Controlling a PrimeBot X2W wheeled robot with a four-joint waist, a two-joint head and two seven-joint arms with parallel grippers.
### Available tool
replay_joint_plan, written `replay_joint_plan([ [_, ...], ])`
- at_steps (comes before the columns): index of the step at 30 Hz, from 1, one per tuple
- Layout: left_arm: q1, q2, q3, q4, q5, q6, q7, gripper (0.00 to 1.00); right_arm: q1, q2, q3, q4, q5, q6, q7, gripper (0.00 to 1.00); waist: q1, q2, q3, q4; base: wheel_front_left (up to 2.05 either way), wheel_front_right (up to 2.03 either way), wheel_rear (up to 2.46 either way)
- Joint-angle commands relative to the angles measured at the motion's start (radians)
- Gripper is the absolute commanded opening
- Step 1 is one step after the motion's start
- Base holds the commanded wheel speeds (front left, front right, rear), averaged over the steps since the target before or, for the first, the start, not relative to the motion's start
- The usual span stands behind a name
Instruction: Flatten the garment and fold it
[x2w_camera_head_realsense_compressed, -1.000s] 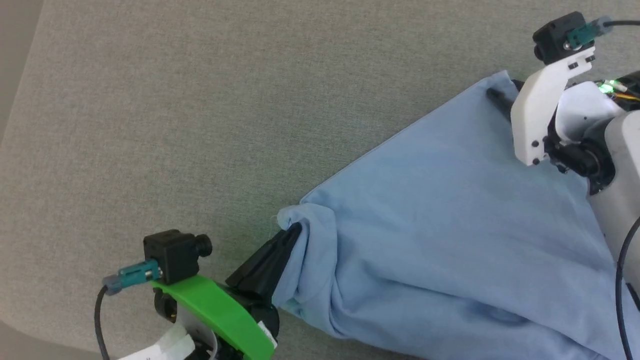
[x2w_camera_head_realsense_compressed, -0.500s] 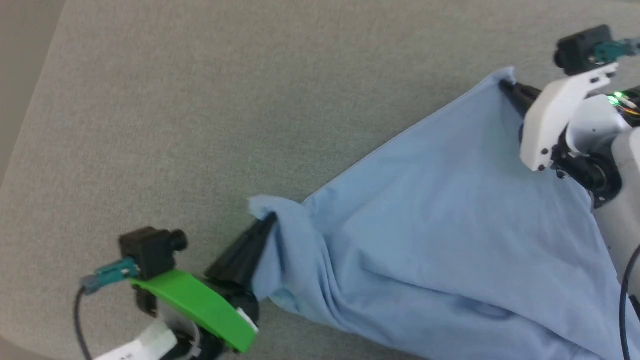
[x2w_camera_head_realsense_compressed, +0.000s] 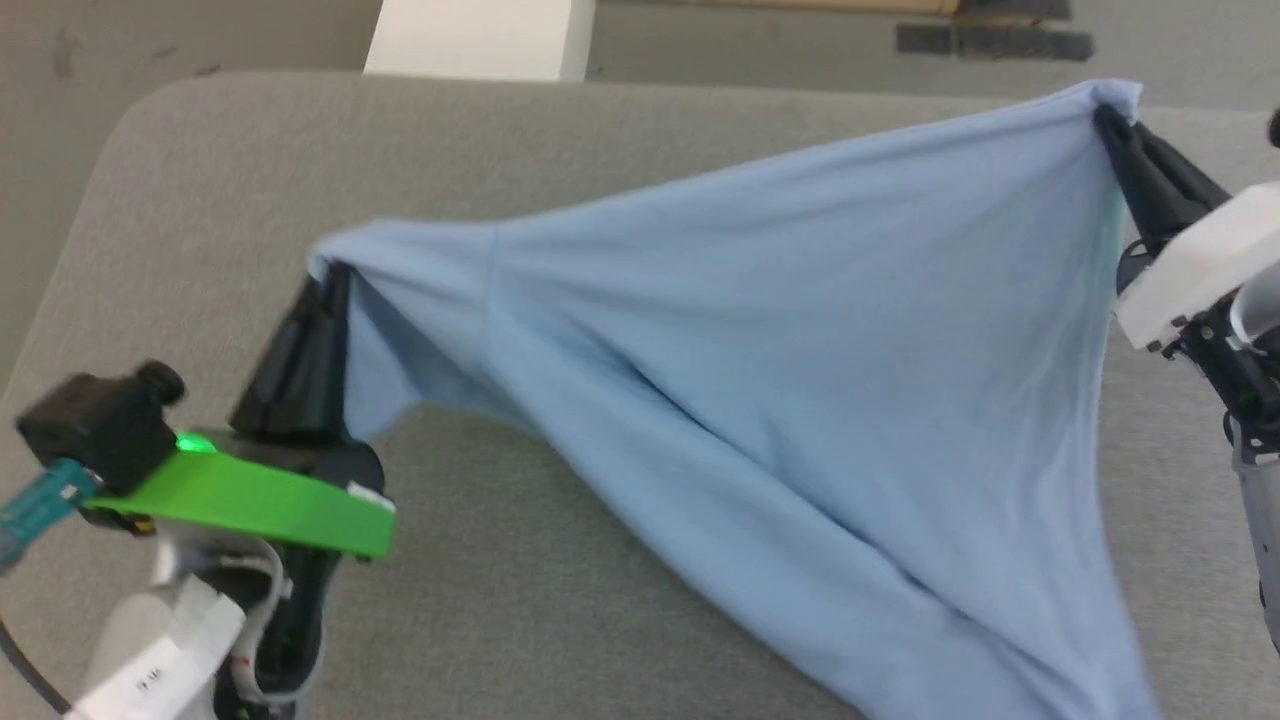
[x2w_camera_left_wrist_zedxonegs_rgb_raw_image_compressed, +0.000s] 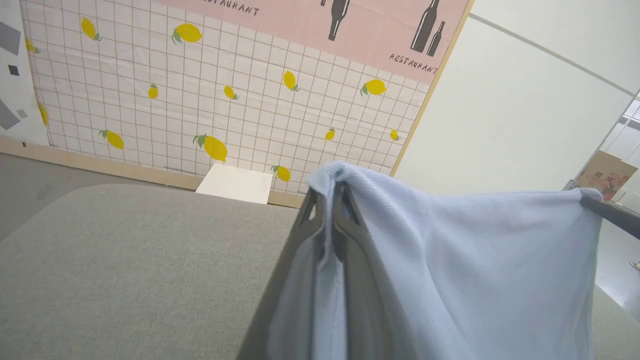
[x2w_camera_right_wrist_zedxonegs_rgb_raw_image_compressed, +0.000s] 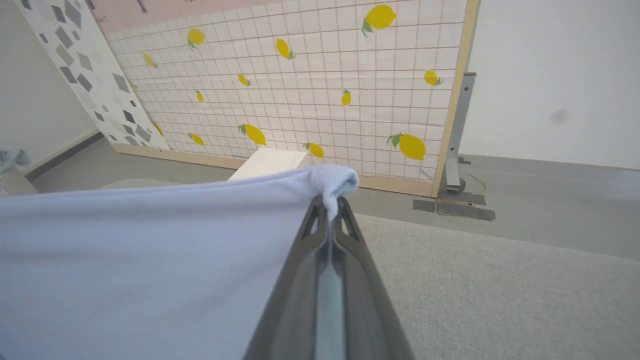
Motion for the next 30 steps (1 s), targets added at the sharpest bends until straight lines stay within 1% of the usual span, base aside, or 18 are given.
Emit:
replay_joint_plan([
  [1,-0.041,0.010,0.010,-0.002,0.018,0.007,-0.008,0.00,0.020,0.011,-0.021,-0.028,-0.012,-0.002,-0.006,0.00,-0.0001,0.0000,-0.070,-0.061,0.00,0.00,0.00],
  [6,-0.159,0.025,0.018,0.003,0.044,0.018,0.003,0.00,0.052,0.040,-0.072,-0.138,-0.042,-0.002,0.025,0.00,-0.0001,0.0000,-0.115,-0.081,0.00,0.00,0.00],
  [11,-0.314,0.024,0.025,0.037,0.062,0.030,-0.003,0.00,0.051,0.071,-0.090,-0.230,-0.055,-0.002,0.069,0.00,-0.0001,0.0000,-0.157,-0.085,0.00,0.00,0.00],
  [17,-0.497,0.044,0.007,0.111,0.081,0.014,0.024,0.00,0.000,0.086,-0.102,-0.302,-0.064,-0.002,0.120,0.00,-0.0001,0.0000,-0.182,-0.085,0.00,0.00,0.00],
  [21,-0.611,0.058,-0.012,0.183,0.072,-0.001,0.085,0.00,-0.062,0.076,-0.103,-0.310,-0.073,-0.002,0.161,0.00,-0.0001,0.0000,-0.179,-0.087,0.00,0.00,0.00],
  [25,-0.710,0.064,-0.043,0.268,0.049,-0.016,0.176,0.00,-0.139,0.082,-0.101,-0.286,-0.061,-0.002,0.228,0.00,-0.0001,0.0000,-0.157,-0.092,0.00,0.00,0.00],
  [30,-0.807,0.057,-0.052,0.366,0.027,0.000,0.256,0.00,-0.246,0.060,-0.062,-0.217,-0.090,-0.002,0.289,0.00,-0.0001,0.0000,-0.095,-0.105,0.00,0.00,0.00],
])
